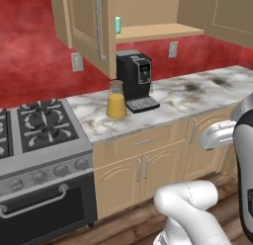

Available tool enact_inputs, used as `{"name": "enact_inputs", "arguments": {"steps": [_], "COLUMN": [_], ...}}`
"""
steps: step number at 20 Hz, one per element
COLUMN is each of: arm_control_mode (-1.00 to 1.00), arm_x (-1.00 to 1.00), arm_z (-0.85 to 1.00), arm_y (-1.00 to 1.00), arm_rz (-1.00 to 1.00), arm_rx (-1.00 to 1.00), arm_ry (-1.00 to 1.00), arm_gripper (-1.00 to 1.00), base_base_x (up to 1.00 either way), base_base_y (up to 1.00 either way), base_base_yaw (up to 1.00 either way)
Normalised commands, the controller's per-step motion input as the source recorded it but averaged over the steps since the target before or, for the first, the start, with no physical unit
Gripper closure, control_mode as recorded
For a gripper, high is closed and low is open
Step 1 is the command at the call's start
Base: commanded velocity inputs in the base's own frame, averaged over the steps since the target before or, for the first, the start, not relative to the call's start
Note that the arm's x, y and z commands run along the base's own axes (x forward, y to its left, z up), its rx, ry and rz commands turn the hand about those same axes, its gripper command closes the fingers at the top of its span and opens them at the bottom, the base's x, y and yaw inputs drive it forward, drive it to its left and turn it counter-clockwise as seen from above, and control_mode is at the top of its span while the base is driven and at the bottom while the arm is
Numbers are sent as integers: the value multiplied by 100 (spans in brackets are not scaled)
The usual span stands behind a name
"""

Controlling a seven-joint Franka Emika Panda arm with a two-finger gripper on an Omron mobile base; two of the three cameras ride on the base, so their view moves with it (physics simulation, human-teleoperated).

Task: There is a tray on the dining counter. Grab the cup, mug, and pitcher and place them on the tray. The pitcher may be placed next to the tray if it cannot fit the tray.

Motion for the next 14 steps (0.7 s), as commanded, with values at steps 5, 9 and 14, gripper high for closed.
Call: {"name": "enact_inputs", "arguments": {"steps": [5,9,14], "arm_control_mode": [100,100,100], "arm_x": [0,0,0], "arm_z": [0,0,0], "arm_y": [0,0,0], "arm_rz": [0,0,0], "arm_rx": [0,0,0], "arm_ry": [0,0,0], "arm_gripper": [-100,-100,-100], "base_base_x": [70,50,45], "base_base_y": [-33,-37,-24], "base_base_yaw": [18,22,16]}}
